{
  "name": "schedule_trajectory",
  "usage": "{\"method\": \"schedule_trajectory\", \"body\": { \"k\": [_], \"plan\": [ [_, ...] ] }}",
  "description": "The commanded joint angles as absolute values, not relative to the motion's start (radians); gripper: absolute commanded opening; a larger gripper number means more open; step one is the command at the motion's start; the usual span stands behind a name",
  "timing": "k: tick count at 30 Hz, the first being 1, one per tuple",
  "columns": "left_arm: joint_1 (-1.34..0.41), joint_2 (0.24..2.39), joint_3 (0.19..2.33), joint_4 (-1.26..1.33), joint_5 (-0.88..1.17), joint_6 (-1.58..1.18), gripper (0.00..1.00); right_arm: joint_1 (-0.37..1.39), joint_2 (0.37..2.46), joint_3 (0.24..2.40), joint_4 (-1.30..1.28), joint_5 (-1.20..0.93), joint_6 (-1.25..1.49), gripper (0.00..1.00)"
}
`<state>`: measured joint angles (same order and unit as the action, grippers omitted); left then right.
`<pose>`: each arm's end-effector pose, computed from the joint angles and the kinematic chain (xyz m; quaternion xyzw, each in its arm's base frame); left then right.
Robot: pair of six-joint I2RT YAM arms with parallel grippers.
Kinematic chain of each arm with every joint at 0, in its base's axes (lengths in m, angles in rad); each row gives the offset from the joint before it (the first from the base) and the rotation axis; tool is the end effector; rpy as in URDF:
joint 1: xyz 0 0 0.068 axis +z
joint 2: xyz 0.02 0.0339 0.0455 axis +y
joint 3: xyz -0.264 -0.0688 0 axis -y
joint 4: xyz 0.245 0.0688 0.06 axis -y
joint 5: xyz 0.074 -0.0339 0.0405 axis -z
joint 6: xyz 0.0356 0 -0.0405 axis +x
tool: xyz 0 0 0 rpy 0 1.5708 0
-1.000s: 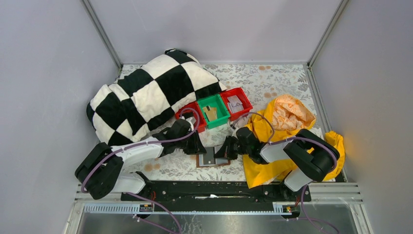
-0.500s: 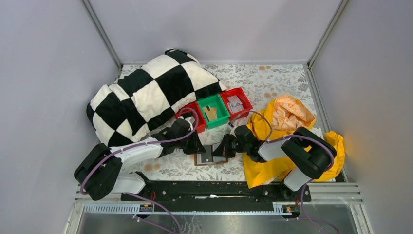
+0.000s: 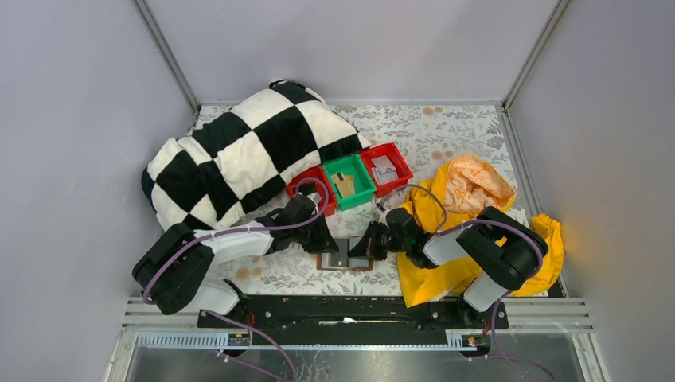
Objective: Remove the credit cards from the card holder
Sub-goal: Remove the credit card from the card holder.
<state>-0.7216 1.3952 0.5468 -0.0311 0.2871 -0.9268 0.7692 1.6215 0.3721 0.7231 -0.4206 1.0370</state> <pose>0.1809 -0.1726 0.1460 -0.0472 0.9312 -0.3375 0.1289 0.1765 0.1911 0.1102 0.0100 0.8539 0.4951 0.1600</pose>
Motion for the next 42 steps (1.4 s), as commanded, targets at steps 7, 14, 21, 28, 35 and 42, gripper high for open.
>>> {"method": "schedule_trajectory", "body": {
  "k": [7,14,21,28,35,42],
  "plan": [
    [-0.727,1.367,0.494,-0.054,0.203,-0.956,0.21,0.743,1.603,0.331,0.750,-0.438,1.018,0.00],
    [-0.732,1.361,0.559,-0.119,0.222,-0.885,0.22,0.695,1.583,0.322,0.718,-0.459,0.977,0.00],
    [-0.732,1.382,0.573,-0.127,0.237,-0.876,0.22,0.684,1.571,0.346,0.677,-0.463,0.950,0.00],
    [-0.732,1.389,0.567,-0.135,0.216,-0.876,0.23,0.657,1.552,0.337,0.664,-0.470,0.945,0.00],
    [-0.732,1.411,0.566,-0.129,0.213,-0.871,0.22,0.633,1.509,0.327,0.598,-0.477,0.906,0.00],
    [-0.732,1.403,0.568,-0.130,0.210,-0.875,0.22,0.620,1.399,0.329,0.475,-0.426,0.855,0.00]
  ]
}}
